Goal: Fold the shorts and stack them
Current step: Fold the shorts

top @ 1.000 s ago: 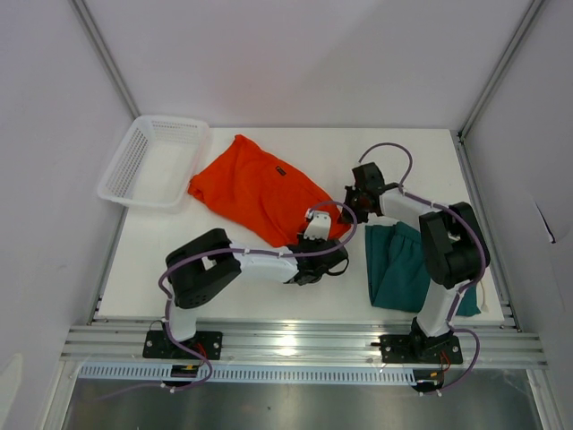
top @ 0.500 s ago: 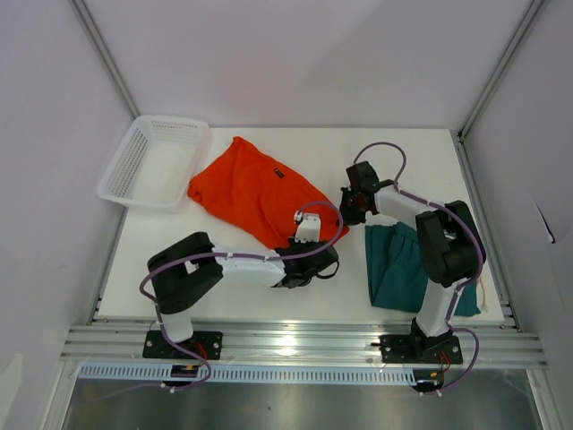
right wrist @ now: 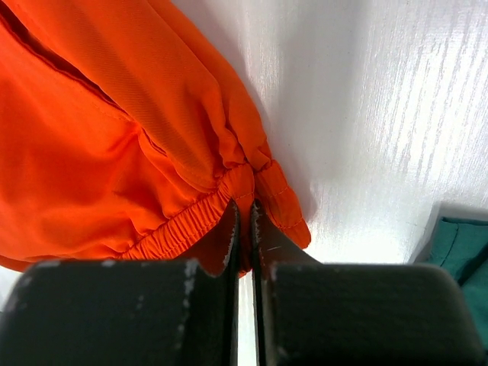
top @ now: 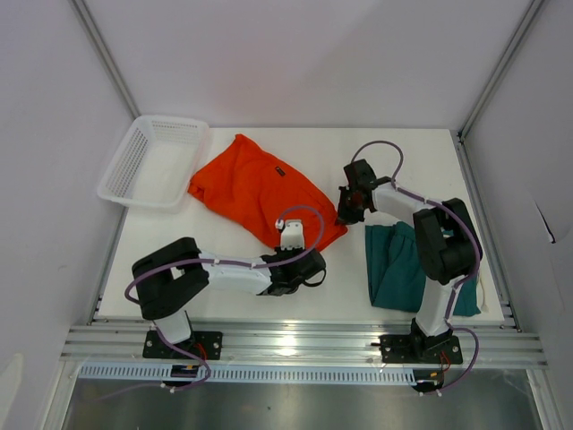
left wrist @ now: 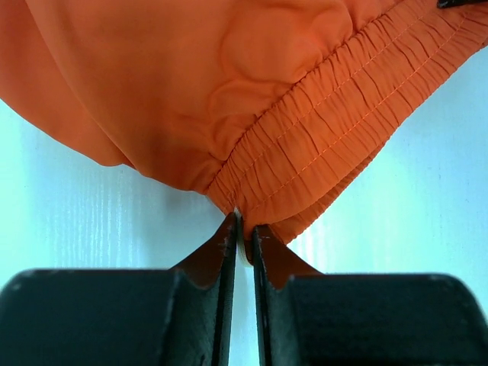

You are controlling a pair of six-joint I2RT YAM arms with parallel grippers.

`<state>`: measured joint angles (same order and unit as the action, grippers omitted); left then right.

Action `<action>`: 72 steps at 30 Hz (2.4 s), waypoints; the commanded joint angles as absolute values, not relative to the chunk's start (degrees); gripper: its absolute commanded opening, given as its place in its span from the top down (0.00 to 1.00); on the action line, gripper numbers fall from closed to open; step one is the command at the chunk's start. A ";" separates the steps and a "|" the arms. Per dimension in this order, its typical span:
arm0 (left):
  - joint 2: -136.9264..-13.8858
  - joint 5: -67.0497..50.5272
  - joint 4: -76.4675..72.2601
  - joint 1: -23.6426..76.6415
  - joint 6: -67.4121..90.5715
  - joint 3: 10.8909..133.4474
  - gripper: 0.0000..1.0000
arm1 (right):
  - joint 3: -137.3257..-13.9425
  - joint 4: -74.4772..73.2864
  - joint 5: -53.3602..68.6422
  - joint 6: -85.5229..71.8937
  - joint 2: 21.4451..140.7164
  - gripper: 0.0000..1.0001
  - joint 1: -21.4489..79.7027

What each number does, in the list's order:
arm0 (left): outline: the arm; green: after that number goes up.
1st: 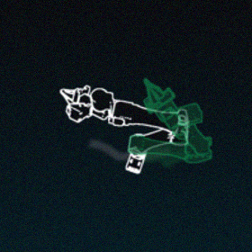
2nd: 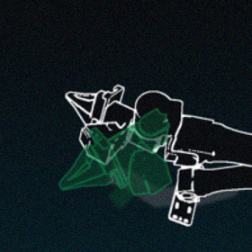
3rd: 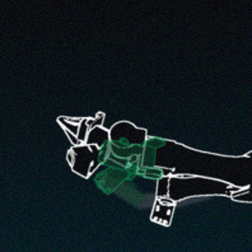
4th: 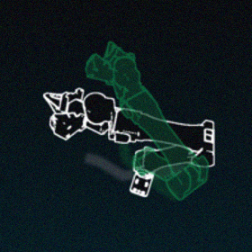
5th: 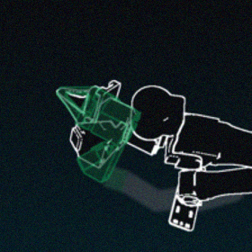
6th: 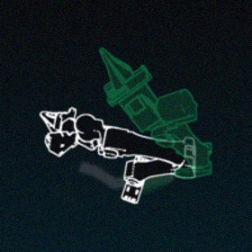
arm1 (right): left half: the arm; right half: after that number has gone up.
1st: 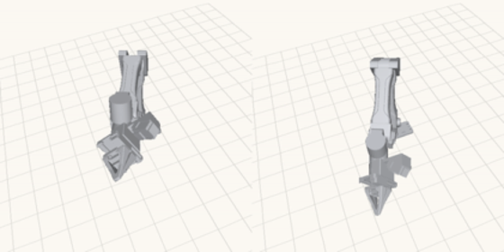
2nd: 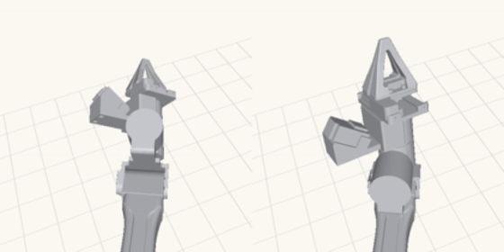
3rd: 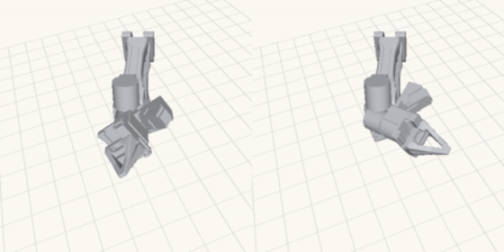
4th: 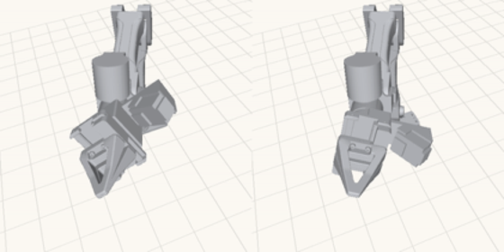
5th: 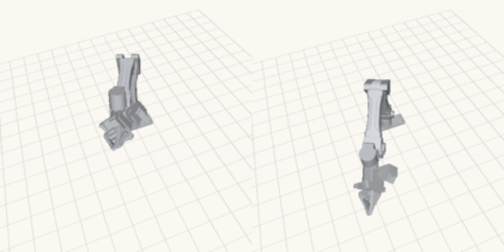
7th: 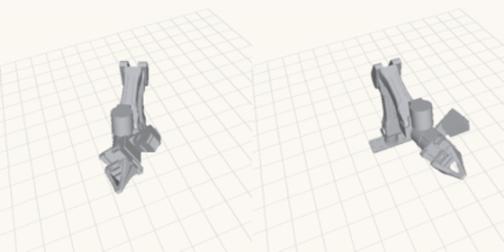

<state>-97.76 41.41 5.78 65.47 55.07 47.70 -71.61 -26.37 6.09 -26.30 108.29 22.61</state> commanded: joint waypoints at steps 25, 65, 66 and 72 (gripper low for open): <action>-80.16 32.18 14.87 60.04 37.37 51.68 0.09 | -64.95 -21.19 16.43 -26.10 98.71 0.20 15.82; -102.57 7.03 3.34 41.22 31.99 57.13 0.31 | -26.37 25.48 5.71 -78.75 85.42 0.07 29.62; -103.09 6.94 3.43 41.22 32.25 57.04 0.31 | -26.37 27.23 5.89 -78.92 86.30 0.08 29.79; -103.80 5.45 2.11 41.31 32.69 55.55 0.34 | -27.42 29.27 4.57 -78.31 91.31 0.10 30.41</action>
<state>-102.10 8.12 2.37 41.23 31.31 56.03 -26.63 27.73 6.90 -78.48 88.38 29.95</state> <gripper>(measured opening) 0.672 0.904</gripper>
